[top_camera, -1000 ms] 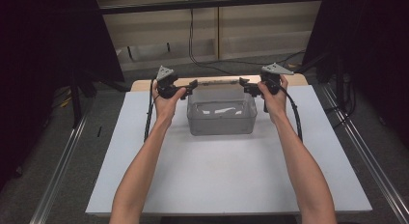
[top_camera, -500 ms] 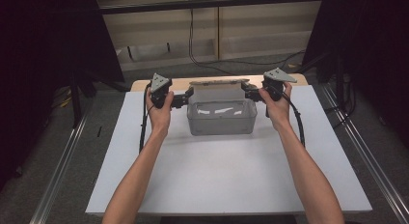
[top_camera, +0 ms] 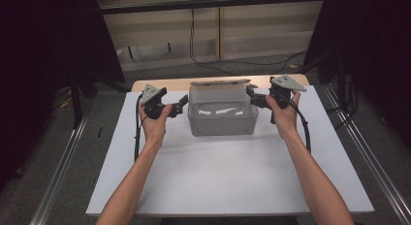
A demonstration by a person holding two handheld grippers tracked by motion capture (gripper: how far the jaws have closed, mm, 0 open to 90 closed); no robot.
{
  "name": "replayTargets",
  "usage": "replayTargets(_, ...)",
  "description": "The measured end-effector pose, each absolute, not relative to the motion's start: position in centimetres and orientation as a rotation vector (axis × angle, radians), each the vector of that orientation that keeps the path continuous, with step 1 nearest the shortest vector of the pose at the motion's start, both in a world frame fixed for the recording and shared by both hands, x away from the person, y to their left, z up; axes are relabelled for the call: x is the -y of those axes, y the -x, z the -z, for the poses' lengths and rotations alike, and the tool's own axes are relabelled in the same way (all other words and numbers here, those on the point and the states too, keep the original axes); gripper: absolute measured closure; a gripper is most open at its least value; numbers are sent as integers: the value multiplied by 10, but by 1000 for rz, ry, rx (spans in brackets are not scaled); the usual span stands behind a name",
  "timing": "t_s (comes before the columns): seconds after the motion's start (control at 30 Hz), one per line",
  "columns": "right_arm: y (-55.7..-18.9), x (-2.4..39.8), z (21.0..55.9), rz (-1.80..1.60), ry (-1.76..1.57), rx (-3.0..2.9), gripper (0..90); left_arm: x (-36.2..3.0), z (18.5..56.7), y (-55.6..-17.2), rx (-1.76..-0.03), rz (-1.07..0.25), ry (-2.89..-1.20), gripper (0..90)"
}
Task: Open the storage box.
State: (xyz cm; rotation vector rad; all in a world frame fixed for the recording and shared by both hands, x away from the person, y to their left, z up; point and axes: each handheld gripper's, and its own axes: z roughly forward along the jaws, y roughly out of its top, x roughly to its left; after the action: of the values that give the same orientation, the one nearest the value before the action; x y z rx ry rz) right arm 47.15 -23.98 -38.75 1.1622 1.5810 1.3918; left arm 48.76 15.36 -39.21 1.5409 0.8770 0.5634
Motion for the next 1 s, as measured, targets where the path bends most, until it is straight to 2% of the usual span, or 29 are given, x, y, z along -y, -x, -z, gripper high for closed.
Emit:
replayTargets(0.27, -451, 233, 379, -1400, -1133, -1571, 0, -168, 386, -468, -857, -606, -1535, 21)
replayTargets(0.6, -424, 240, 386, -1386, -1109, -1546, 3, -181, 389, -446, -853, -637, -1528, 21)
replayTargets(0.83, -401, 243, 387, -1369, -1109, -1556, 0, -186, 397, -424, -833, -635, -1515, 19)
replayTargets(1.0, -384, 246, 396, -1348, -1106, -1561, 1, -197, 407, -412, -885, -641, -1520, 19)
